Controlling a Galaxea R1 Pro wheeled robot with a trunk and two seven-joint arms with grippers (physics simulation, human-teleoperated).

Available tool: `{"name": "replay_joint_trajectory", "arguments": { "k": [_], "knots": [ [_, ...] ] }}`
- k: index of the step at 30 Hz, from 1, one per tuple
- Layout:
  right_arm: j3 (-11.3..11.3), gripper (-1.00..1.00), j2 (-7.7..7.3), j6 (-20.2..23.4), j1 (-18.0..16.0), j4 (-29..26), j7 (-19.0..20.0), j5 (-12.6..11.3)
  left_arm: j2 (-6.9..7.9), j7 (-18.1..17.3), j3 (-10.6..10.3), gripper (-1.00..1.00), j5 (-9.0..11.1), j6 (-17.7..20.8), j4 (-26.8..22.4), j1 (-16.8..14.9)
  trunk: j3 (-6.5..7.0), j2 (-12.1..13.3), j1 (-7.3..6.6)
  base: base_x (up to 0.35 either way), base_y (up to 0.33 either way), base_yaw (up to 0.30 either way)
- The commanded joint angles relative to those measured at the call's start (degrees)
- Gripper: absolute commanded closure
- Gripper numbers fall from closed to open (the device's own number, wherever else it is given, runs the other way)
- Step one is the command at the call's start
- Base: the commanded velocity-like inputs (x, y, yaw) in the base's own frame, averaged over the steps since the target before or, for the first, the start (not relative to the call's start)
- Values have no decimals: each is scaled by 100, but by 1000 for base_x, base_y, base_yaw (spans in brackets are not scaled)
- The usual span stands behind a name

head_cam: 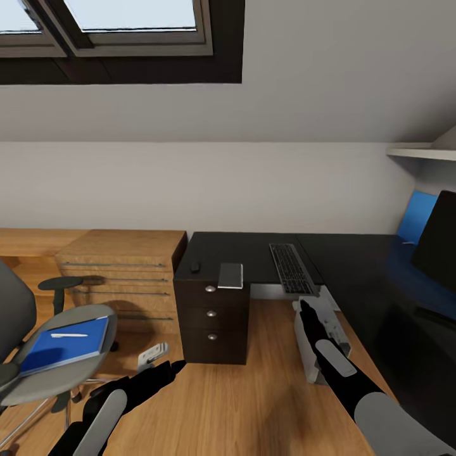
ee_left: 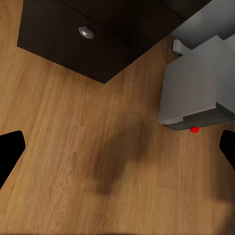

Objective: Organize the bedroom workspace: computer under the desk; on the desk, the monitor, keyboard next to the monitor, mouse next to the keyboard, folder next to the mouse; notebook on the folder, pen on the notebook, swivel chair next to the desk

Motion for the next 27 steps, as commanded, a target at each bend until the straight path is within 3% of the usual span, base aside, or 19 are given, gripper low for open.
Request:
{"name": "replay_joint_trajectory", "arguments": {
  "k": [1, 6, 10, 13, 16, 18, 27],
  "knots": [
    [48, -100, -11, -52, -3, -9, -22, -50, 5, 56, -11, -100, 60, 5, -8, -4, -25, -45, 23, 0, 0, 0],
    [49, -100, -7, -61, 1, -11, -16, -41, -3, 48, -56, -100, 48, 2, -76, -2, -115, -246, 132, 0, 0, 0],
    [47, -100, -9, -62, 2, -13, 1, -46, 9, 41, -504, -100, 32, 12, -665, 70, -186, -406, 220, 0, 0, 0],
    [47, -100, -7, -62, 2, -11, 179, -47, 19, 40, -678, -100, 16, 14, -1055, 359, -240, -527, 286, 0, 0, 0],
    [47, -100, -11, -60, 5, -11, 397, -51, 27, 40, -715, -100, 12, 14, -1155, 442, -294, -647, 352, 0, 0, 0],
    [47, -100, -14, -53, 10, -11, 792, -63, 53, 39, -737, -100, 5, 14, -1212, 491, -330, -727, 396, 0, 0, 0],
    [47, -100, -15, -38, 11, -11, 877, -44, 73, 44, -732, -100, 1, 6, -1220, 498, -492, -1088, 594, 0, 0, 0]
  ]
}}
